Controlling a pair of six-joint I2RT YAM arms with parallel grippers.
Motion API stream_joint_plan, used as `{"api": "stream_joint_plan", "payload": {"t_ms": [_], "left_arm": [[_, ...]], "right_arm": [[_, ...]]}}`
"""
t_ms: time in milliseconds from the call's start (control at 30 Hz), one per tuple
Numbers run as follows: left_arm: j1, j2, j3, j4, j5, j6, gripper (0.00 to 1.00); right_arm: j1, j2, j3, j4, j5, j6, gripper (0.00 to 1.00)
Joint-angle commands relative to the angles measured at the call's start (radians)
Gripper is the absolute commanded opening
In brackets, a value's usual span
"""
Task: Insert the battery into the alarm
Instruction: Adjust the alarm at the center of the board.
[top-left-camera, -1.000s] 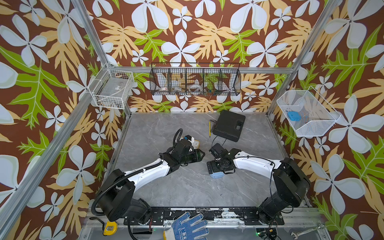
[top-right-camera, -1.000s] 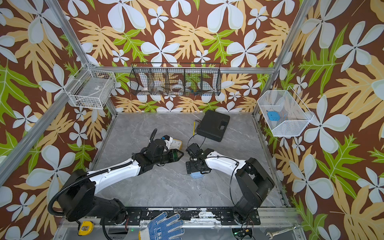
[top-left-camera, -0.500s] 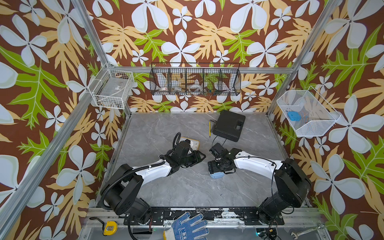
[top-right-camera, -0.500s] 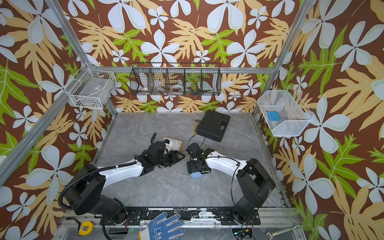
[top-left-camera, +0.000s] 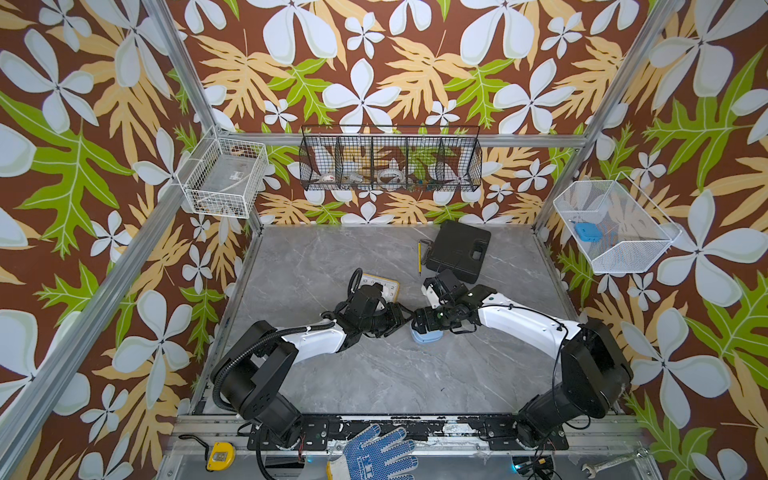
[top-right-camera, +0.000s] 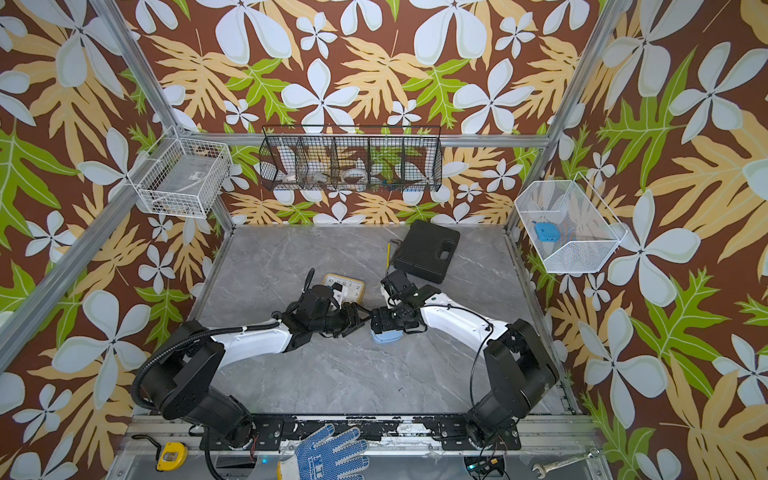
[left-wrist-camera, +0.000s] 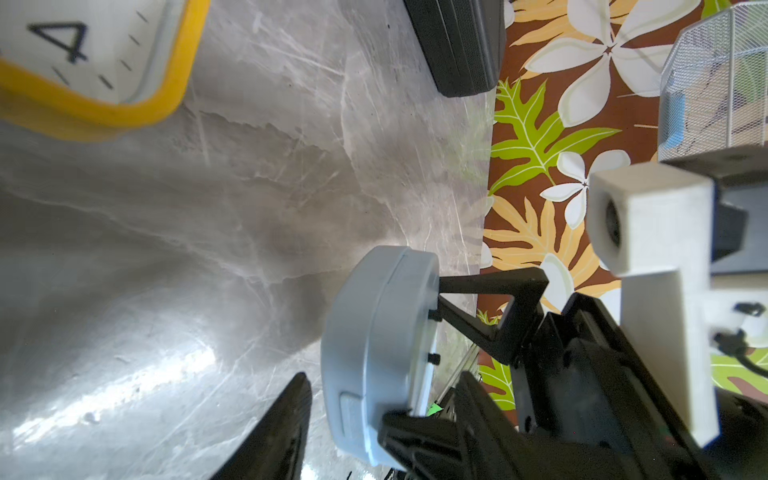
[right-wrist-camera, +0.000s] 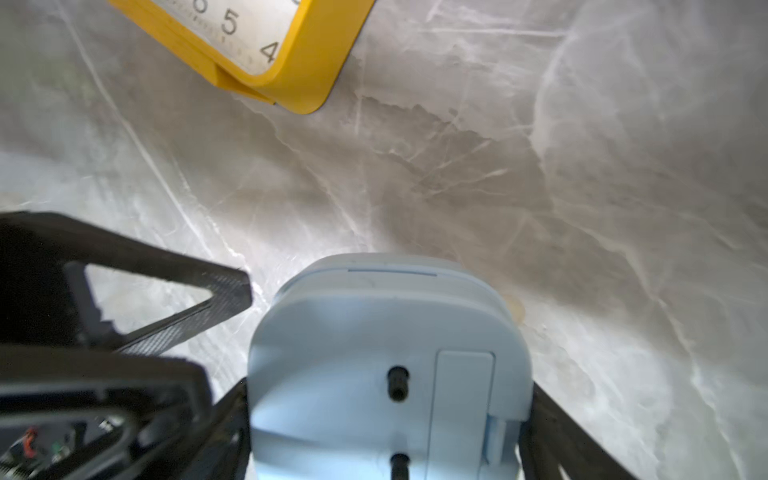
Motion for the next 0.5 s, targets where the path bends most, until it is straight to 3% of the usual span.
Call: {"api": "stream_joint_plan", "payload": {"t_ms": [0, 467], "left_arm": [[-0.001, 0.016, 0.008, 0.042, 0.039, -0.021, 0.57], [0.018, 0.053, -0.014, 0.117, 0.084, -0.113, 0.56]], "right_arm": [[-0.013, 0.005, -0.004, 0.075, -0.104, -0.010, 0.77], [-0.047, 0.041, -0.012, 0.154, -0.216, -0.044, 0.77]]}}
